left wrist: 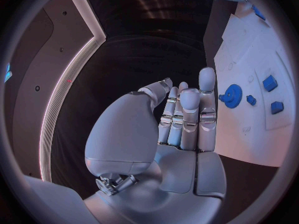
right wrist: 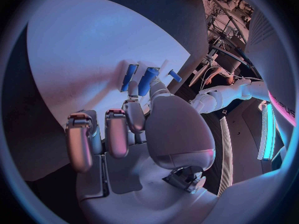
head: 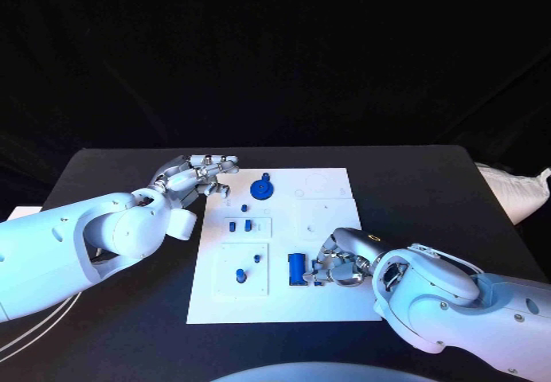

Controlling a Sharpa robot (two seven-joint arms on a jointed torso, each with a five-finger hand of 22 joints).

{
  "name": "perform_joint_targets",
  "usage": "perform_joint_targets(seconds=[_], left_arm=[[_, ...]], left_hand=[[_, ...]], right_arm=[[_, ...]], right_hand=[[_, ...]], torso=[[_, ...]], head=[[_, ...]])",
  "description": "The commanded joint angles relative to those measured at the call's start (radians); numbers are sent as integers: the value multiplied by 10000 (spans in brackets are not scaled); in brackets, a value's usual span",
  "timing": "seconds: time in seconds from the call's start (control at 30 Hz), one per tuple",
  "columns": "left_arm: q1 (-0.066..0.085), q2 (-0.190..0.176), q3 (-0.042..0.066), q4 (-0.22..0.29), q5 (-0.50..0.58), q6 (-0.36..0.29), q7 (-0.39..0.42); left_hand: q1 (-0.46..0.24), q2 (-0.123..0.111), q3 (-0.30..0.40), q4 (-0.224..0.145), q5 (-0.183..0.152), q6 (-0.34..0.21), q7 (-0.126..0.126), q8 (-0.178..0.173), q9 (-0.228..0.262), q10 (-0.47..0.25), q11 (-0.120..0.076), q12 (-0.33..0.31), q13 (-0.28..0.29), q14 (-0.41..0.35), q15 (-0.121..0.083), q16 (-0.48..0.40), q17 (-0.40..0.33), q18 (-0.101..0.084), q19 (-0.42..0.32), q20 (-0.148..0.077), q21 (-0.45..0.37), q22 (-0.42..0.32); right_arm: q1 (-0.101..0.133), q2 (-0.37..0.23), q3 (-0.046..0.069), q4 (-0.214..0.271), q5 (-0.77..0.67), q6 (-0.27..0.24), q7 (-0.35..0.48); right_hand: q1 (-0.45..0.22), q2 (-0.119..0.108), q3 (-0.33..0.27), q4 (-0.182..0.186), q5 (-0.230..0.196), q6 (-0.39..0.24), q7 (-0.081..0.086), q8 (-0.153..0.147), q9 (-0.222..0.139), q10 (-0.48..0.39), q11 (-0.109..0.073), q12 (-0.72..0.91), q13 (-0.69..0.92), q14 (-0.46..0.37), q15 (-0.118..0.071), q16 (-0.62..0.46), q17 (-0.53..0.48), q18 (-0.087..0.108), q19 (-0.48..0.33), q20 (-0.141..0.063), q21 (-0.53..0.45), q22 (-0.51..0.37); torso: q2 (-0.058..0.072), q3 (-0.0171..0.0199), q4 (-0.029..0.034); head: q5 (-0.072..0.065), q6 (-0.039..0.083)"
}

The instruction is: Assemble the parts on the task board

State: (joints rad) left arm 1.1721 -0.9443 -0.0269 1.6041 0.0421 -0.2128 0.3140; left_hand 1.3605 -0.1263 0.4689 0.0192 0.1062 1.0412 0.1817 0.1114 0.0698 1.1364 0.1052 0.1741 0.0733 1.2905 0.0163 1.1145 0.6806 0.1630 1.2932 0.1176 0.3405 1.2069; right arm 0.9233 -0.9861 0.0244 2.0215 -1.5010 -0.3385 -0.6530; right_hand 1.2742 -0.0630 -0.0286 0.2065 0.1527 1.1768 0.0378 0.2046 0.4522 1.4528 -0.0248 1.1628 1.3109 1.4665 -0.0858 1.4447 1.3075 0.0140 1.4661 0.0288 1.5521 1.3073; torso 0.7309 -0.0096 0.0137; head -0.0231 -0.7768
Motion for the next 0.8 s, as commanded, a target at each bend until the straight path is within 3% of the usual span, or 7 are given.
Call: perform_joint_targets(seconds=[0.03, 0.53, 0.7, 0.8], left_arm=[[-1, 17, 5, 22, -42, 195, 61], [-1, -20, 4, 61, -42, 179, 53], [-1, -25, 4, 71, -43, 176, 54], [-1, -26, 4, 72, -43, 174, 55]], left_hand=[[-57, 79, -44, -4, -36, -43, -23, 32, -9, -55, -5, 47, 4, -72, 18, -65, -10, 165, -58, -20, -22, -8], [-57, 79, -44, -4, -36, -43, -23, 32, -9, -55, -5, 47, 4, -72, 18, -65, -10, 165, -58, -20, -22, -8], [-57, 79, -44, -4, -36, -43, -23, 32, -9, -55, -5, 47, 4, -72, 18, -65, -10, 165, -58, -20, -22, -8], [-57, 79, -44, -4, -36, -43, -23, 32, -9, -55, -5, 47, 4, -72, 18, -65, -10, 165, -58, -20, -22, -8]], right_arm=[[-10, 159, -4, -38, -723, 148, -84], [-11, 529, -7, -213, -1105, 530, -399], [-12, 604, -9, -278, -1431, 692, -635], [-12, 666, -12, -336, -1665, 789, -791]], right_hand=[[114, 6, -74, 17, -47, 96, -16, 58, 20, 241, -107, 56, 408, 707, -82, -3, 862, -95, 944, -77, 59, 2511], [255, 80, -228, -62, -262, 164, -77, 162, 79, 336, -158, 330, 570, 714, -124, 10, 879, -103, 961, -116, 81, 2532], [702, 252, -142, -331, -823, 207, -140, 250, 129, 399, -217, 536, 694, 719, -176, 26, 902, -111, 979, -160, 102, 2554], [913, 330, -62, -465, -953, 216, -170, 284, 145, 426, -240, 633, 752, 723, -193, 43, 925, -119, 998, -179, 127, 2577]], torso=[[9, 0, 0], [1, 7, -13], [4, 10, -19], [-1, 11, -19]], head=[[36, -22], [122, -91], [129, -99], [128, -105]])
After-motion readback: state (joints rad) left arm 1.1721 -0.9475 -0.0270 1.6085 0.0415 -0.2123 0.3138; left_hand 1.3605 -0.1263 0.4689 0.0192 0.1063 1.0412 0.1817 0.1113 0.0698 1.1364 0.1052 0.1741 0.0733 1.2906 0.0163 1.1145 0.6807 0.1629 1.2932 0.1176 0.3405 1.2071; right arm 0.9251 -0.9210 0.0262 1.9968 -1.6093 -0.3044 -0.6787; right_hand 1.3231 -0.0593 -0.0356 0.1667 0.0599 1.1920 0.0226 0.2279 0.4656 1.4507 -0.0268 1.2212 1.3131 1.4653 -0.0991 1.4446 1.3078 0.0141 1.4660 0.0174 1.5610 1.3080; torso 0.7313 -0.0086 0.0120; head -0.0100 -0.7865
